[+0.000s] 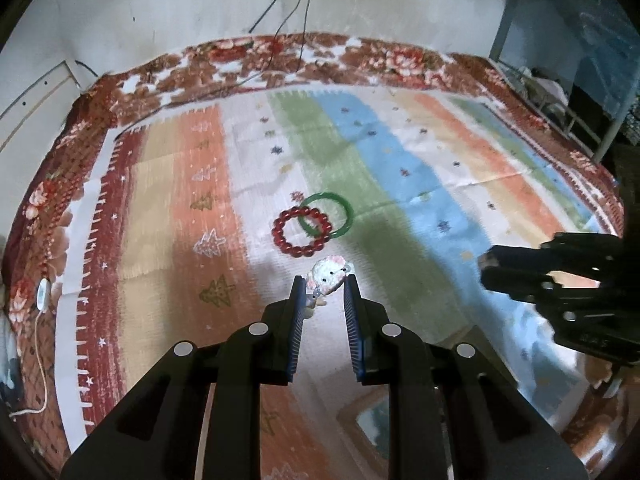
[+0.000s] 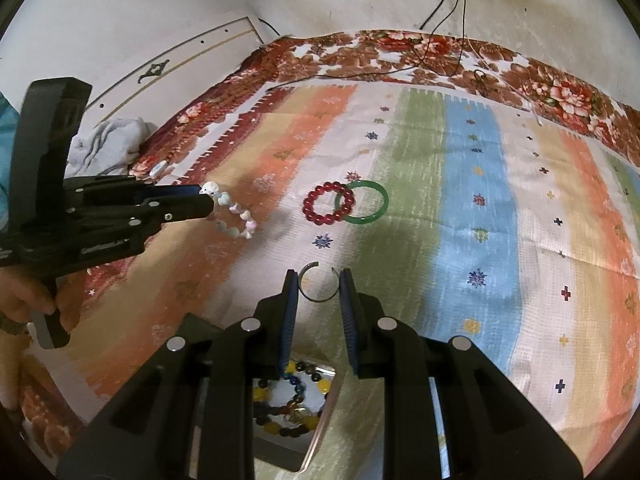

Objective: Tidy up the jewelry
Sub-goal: 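Carry the pearl bracelet and ring over the silver tin with both tools, then open both tools to drop the pearl bracelet and ring into the tin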

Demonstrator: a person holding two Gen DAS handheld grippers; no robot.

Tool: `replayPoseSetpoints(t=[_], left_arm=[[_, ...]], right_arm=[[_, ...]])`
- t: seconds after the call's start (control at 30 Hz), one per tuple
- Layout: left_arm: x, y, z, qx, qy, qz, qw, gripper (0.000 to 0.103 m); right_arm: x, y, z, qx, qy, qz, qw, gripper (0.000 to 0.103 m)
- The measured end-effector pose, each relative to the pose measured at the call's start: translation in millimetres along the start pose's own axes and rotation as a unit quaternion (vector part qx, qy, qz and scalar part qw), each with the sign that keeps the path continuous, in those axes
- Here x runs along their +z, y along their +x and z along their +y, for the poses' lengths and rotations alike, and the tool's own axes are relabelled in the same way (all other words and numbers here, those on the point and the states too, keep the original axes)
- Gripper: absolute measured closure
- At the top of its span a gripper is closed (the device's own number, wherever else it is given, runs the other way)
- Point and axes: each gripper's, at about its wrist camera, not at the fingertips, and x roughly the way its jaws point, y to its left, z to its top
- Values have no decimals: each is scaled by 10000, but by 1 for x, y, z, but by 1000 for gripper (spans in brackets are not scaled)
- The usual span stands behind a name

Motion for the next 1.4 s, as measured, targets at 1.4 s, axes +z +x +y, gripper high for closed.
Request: replayPoseSetpoints(t=[1.4], left_arm=[[-67,-65,-53,-792,125,-444,9958,60]], right_arm=[[-63,-40,34,130,-187,20,9997,55]])
